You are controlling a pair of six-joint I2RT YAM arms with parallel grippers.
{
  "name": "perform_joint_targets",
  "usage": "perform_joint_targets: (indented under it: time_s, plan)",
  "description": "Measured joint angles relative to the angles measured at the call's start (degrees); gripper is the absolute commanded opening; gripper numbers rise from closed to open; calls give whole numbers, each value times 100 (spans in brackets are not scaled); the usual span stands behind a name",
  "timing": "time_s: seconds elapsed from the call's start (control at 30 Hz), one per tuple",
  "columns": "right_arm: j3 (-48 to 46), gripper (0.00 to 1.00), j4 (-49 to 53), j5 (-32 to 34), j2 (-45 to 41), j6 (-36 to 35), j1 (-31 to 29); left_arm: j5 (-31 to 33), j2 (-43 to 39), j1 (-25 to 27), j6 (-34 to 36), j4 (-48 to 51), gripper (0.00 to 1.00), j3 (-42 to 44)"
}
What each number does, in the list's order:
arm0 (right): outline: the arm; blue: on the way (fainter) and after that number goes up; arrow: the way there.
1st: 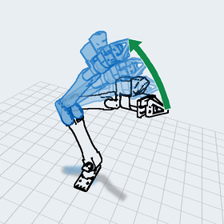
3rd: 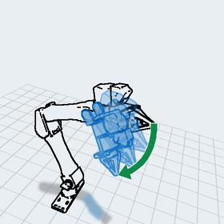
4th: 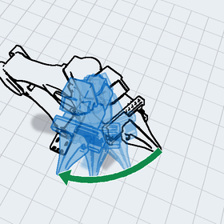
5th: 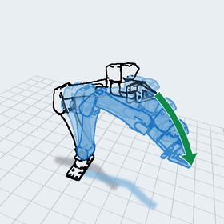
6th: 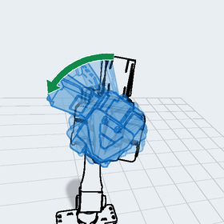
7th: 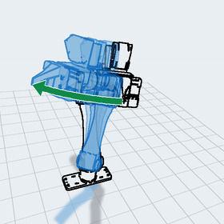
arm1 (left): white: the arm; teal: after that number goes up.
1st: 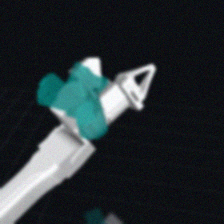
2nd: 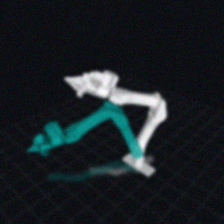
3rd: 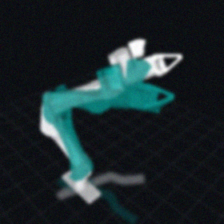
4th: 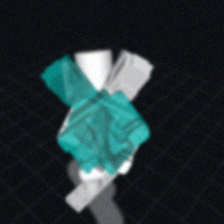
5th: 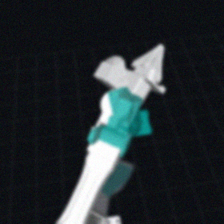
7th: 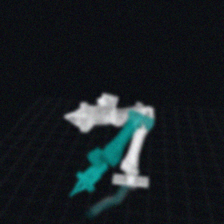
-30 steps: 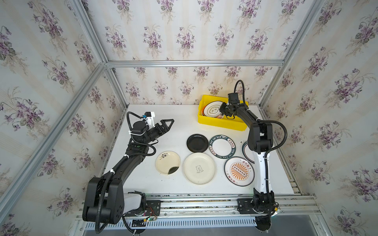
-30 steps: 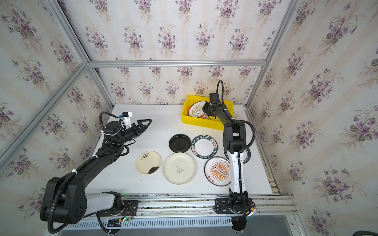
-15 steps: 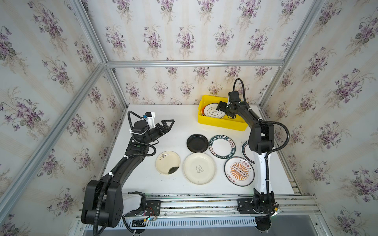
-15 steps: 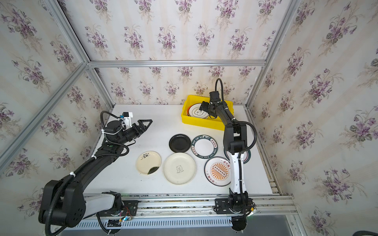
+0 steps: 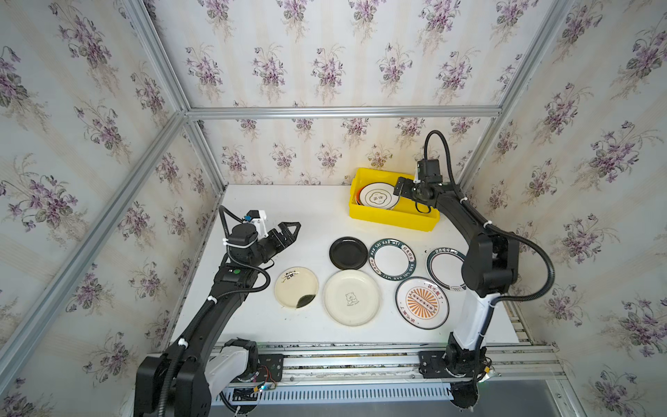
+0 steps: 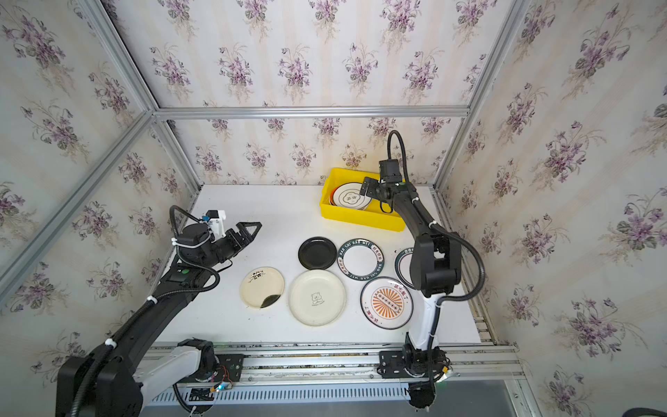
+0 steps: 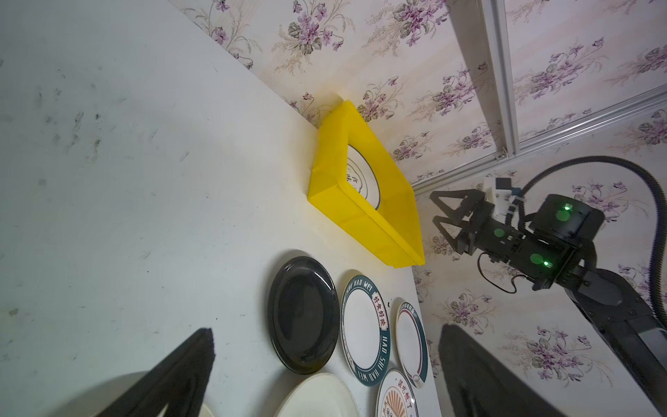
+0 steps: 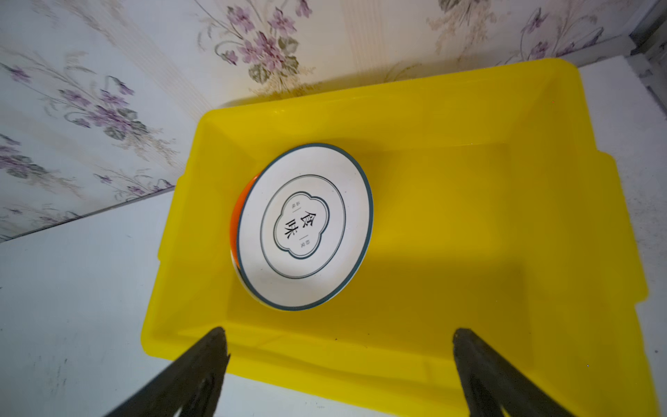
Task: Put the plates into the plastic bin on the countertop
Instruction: 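Withdraw right gripper from the bin while left gripper moves over the cream plate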
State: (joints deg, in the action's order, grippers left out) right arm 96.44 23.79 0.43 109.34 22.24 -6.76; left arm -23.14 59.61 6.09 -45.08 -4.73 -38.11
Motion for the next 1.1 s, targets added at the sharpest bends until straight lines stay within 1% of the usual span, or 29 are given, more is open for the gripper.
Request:
perform_joint_targets:
  time_s: [0.2, 0.37, 0.57, 0.73, 0.83, 0.93, 1.1]
  plan:
    - [-1484, 99, -549, -199, -1373, -129, -2, 275, -538, 7, 17, 588, 99, 345]
    - [-2872, 99, -1019, -717, -2704, -24, -2, 518, -728, 7, 70, 1040, 99, 509]
    - [-4210, 99, -1545, -1510, -3965, 87, 2, 647, -791, 7, 214, 1290, 99, 601]
    - [-5366, 99, -1803, -1659, -5139, 181, 63, 691, -973, 17, 282, 1410, 99, 817]
    - [-5807, 99, -1801, -1655, -5812, 232, 92, 695, -1078, 44, 291, 1467, 99, 909]
    - [-5989, 99, -1775, -1663, -6249, 313, 96, 802, -1202, 114, 269, 1587, 99, 960]
    - [-6325, 99, -1808, -1858, -6472, 511, 101, 1021, -1519, 225, 201, 1897, 99, 1110]
